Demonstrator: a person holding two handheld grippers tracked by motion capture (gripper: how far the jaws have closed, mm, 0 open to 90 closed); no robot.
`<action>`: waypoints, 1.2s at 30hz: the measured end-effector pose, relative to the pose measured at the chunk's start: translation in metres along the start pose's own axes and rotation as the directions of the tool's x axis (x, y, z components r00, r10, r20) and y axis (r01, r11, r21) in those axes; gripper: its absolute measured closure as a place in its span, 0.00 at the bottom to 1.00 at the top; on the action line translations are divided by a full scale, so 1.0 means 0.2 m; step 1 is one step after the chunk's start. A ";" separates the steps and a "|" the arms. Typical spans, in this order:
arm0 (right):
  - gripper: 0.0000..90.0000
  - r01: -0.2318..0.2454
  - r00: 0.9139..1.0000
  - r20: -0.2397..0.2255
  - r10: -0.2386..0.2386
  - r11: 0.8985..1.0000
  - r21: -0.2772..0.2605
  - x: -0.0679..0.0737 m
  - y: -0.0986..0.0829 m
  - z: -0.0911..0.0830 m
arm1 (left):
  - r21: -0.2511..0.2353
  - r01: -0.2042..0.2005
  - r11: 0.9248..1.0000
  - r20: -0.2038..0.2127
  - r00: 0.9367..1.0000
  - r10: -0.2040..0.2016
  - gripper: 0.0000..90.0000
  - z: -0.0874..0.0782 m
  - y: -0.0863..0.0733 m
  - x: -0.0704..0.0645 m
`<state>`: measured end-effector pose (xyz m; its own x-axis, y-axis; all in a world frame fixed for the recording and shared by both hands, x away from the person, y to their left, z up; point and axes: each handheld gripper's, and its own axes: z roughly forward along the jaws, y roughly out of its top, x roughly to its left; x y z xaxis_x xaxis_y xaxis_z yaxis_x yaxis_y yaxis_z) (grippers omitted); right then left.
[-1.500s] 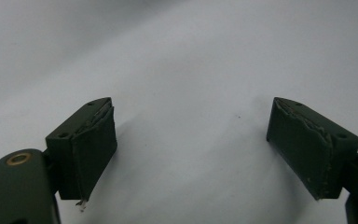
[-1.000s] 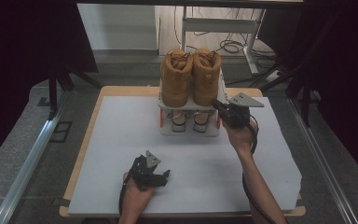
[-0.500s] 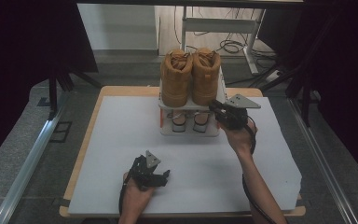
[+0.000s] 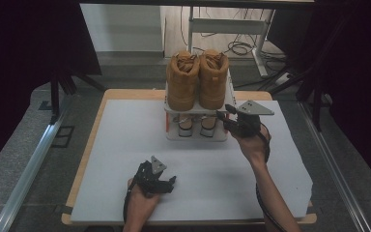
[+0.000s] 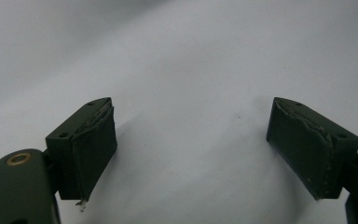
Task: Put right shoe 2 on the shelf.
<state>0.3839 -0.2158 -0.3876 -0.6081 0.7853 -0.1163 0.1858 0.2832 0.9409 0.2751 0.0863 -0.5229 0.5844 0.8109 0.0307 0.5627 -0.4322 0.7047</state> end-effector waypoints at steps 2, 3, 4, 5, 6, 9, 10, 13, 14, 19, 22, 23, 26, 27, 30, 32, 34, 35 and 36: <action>0.57 0.002 1.000 -0.003 -0.002 1.000 0.004 0.00 0.00 -0.01 | 0.000 0.001 1.000 -0.001 1.000 -0.001 0.17 0.00 0.00 0.00; 0.56 0.004 1.000 -0.003 -0.004 1.000 0.005 0.00 -0.01 -0.01 | 0.000 0.000 1.000 0.000 1.000 0.000 0.17 0.00 0.00 0.00; 0.54 0.005 1.000 -0.003 -0.005 1.000 0.007 0.00 -0.01 -0.01 | -0.003 0.000 1.000 0.001 1.000 0.000 0.17 0.00 0.00 0.00; 0.52 0.005 1.000 -0.004 -0.005 1.000 0.008 0.00 -0.01 -0.02 | -0.002 0.000 1.000 -0.001 1.000 0.000 0.17 0.00 0.00 0.00; 0.50 0.004 1.000 -0.004 -0.004 1.000 0.009 0.00 -0.01 -0.02 | -0.002 0.000 1.000 -0.001 1.000 0.000 0.17 0.00 0.00 0.00; 0.46 -0.006 1.000 -0.016 0.006 1.000 0.019 0.00 -0.02 -0.03 | -0.002 0.000 1.000 -0.001 1.000 0.000 0.17 0.00 0.00 0.00; 0.45 -0.002 1.000 -0.019 0.002 1.000 0.024 0.00 -0.02 -0.04 | -0.002 0.000 1.000 -0.001 1.000 0.000 0.17 0.00 0.00 0.00; 0.42 0.003 1.000 -0.020 -0.002 1.000 0.027 0.00 -0.03 -0.05 | -0.002 0.002 1.000 -0.001 1.000 -0.002 0.17 0.00 0.00 0.00; 0.41 0.002 1.000 -0.023 -0.002 1.000 0.027 0.00 -0.04 -0.05 | -0.001 0.002 1.000 -0.001 1.000 -0.002 0.17 0.00 0.00 0.00; 0.35 -0.003 1.000 -0.027 0.004 0.999 0.037 0.00 -0.06 -0.07 | -0.003 0.002 1.000 0.000 1.000 -0.002 0.17 0.00 0.00 0.00; 0.31 -0.001 1.000 -0.024 0.002 0.999 0.048 0.00 -0.08 -0.08 | -0.003 0.002 1.000 0.000 1.000 -0.002 0.17 0.00 0.00 0.00; 0.30 -0.001 1.000 -0.022 0.002 0.999 0.050 0.00 -0.08 -0.08 | -0.003 0.002 1.000 0.000 1.000 -0.002 0.17 0.00 0.00 0.00; 0.25 -0.003 1.000 -0.016 0.004 0.999 0.052 0.00 -0.10 -0.10 | -0.001 0.002 1.000 -0.001 1.000 -0.002 0.17 0.00 0.00 0.00; 0.24 -0.002 1.000 -0.014 0.003 0.999 0.054 0.00 -0.11 -0.11 | -0.003 0.005 1.000 -0.001 1.000 -0.005 0.17 0.00 0.00 0.00; 0.21 -0.001 1.000 -0.009 0.002 0.998 0.057 0.00 -0.12 -0.13 | -0.002 0.004 1.000 -0.001 1.000 -0.004 0.17 0.00 0.00 0.00; 0.19 -0.003 1.000 -0.007 0.003 0.998 0.058 0.00 -0.13 -0.14 | -0.004 0.004 1.000 -0.001 1.000 -0.004 0.17 0.00 0.00 0.00; 0.16 -0.003 1.000 -0.005 0.003 0.998 0.066 0.00 -0.14 -0.16 | -0.003 0.004 1.000 -0.001 1.000 -0.004 0.17 0.00 0.00 0.00; 0.16 0.000 1.000 -0.002 0.000 0.998 0.066 0.00 -0.15 -0.17 | -0.003 0.004 1.000 -0.001 1.000 -0.004 0.17 0.00 0.00 0.00; 0.16 0.001 1.000 0.000 -0.001 0.998 0.067 -0.01 -0.16 -0.17 | -0.003 0.003 1.000 -0.002 1.000 -0.003 0.17 0.00 0.00 0.00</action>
<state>0.3518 -0.2445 -0.4057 -0.6084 0.7849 -0.1176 0.2359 0.3203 0.9175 0.2748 0.0859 -0.5230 0.5814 0.8131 0.0295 0.5631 -0.4284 0.7067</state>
